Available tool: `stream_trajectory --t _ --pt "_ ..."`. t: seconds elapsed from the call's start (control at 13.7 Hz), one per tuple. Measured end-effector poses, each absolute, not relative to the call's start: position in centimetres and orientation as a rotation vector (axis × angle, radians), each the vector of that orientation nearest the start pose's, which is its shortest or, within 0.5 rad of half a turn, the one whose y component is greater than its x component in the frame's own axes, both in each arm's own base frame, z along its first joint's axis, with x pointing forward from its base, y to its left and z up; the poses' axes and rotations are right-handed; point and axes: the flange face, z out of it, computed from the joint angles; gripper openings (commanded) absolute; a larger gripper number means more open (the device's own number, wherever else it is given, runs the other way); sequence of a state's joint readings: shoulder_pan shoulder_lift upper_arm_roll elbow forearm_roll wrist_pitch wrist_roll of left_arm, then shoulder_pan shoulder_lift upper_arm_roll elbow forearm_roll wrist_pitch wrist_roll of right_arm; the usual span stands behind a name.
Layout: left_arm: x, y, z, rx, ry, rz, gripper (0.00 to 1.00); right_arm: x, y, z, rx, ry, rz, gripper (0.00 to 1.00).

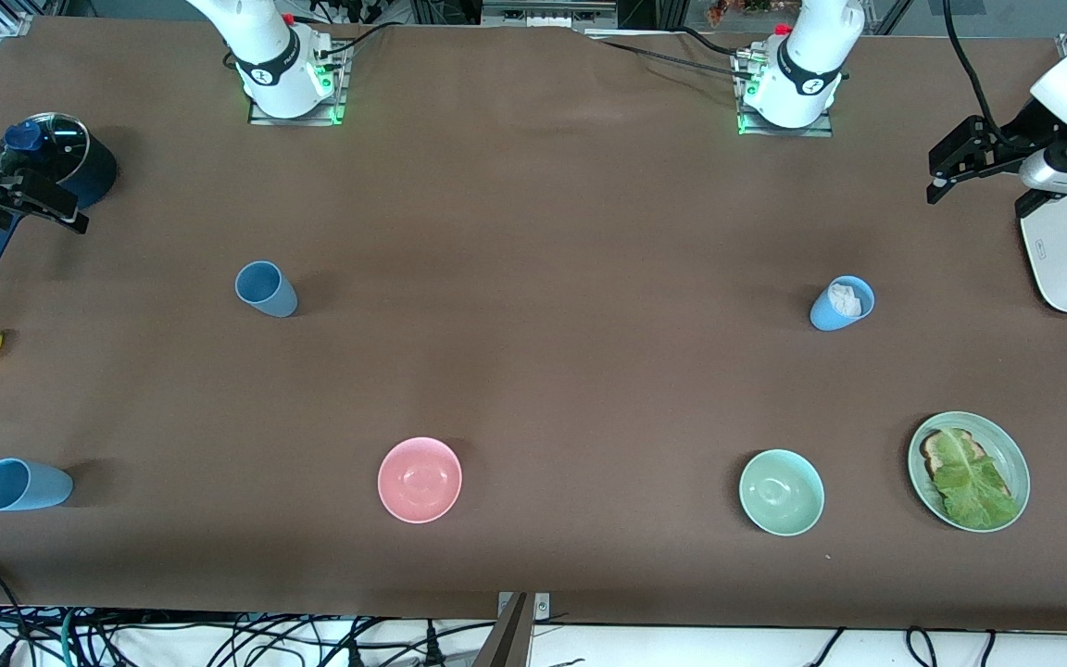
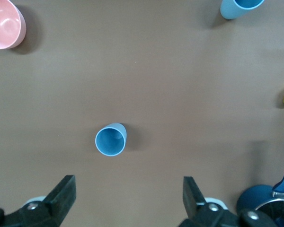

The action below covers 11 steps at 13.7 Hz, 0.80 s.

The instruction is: Stack blue cups with both arms

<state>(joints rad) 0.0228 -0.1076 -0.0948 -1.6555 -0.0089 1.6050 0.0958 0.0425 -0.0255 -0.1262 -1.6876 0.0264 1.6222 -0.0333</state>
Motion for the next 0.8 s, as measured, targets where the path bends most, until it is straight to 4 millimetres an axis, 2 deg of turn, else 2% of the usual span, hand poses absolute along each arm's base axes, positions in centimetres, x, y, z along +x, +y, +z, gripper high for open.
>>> stream_trajectory --t 0.36,0.44,0.8 --pt "52.4 -4.3 64.2 -3.146 0.264 -0.076 1.0 54.5 -4.8 58.7 -3.107 0.091 0.068 1.0" --pt "52.8 -4.4 63.2 -3.155 0.264 -0.036 1.0 54.5 -4.8 58.7 -3.107 0.091 0.068 1.0" --pt "57.5 -4.4 53.2 -3.076 0.301 0.22 1.0 54.5 -4.9 58.7 -3.107 0.091 0.071 1.0"
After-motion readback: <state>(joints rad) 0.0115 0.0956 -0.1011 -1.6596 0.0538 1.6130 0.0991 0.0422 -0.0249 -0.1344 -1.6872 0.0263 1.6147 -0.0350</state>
